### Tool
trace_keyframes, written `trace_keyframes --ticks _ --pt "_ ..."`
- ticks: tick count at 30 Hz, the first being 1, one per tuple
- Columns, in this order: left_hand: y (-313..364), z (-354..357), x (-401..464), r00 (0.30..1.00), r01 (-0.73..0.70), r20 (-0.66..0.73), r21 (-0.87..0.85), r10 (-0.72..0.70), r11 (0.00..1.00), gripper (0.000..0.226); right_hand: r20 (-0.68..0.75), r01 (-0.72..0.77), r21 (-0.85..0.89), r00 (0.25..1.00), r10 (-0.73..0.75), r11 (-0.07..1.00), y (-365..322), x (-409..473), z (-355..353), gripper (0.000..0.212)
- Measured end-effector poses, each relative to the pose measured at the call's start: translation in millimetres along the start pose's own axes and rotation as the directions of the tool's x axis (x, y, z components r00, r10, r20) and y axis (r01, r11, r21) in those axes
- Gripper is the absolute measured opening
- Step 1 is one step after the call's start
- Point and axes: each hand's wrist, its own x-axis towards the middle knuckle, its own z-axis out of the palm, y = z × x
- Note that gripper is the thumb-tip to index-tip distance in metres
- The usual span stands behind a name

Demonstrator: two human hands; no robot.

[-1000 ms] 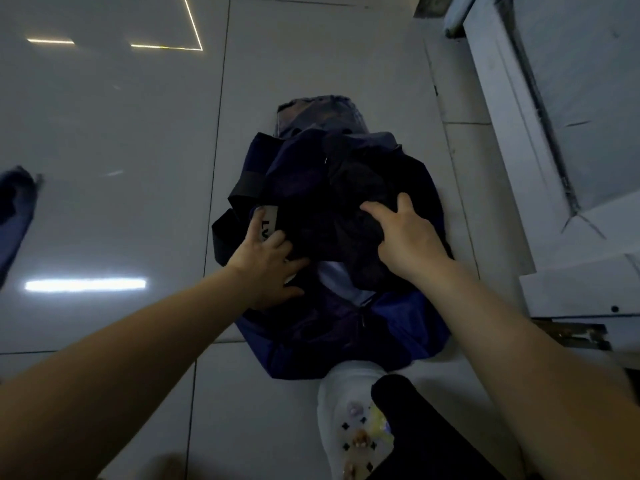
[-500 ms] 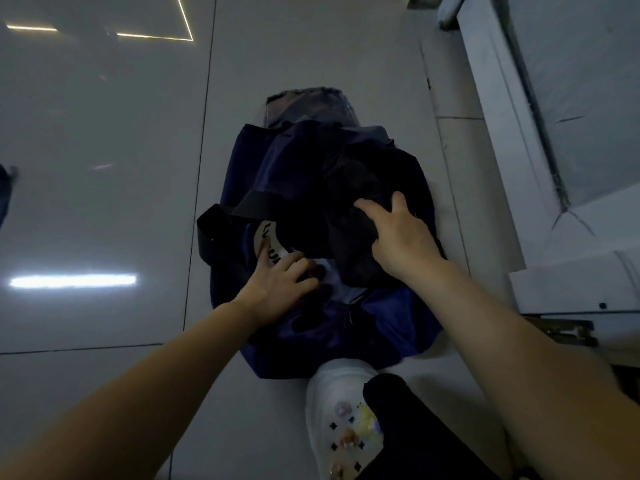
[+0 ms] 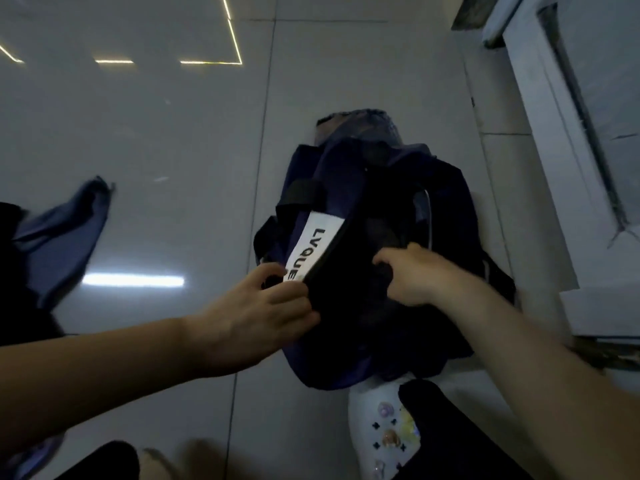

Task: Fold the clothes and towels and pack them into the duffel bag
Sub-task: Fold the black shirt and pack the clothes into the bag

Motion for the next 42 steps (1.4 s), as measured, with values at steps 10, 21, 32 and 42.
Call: trace_keyframes --ticks 10,21,32,42 --pt "9.7 7.7 -6.2 0.624 0.781 0.353 -0.263 -0.697 0.566 0.058 -0.308 -0.052 -0.256 0.951 -0.031 0.965 -47.1 -15.0 24.4 0.046" --pt "-0.8 48.8 -9.0 0.378 0.863 0.588 -0.503 -0.715 0.043 0.09 -0.167 0.298 0.295 0.952 -0.258 0.908 -37.9 19.3 47.7 0.067" --pt "-5.7 6.5 2.2 0.492 0.46 0.579 -0.807 -0.65 -0.37 0.114 0.016 0.196 -0.025 0.98 -0.196 0.98 -69.3 58.2 48.3 0.092" --pt "-3.5 -17.3 17.1 0.622 0.306 0.491 -0.869 -0.61 -0.388 0.108 -0.369 0.367 0.646 0.918 -0.146 0.669 -9.9 -14.7 20.6 0.081"
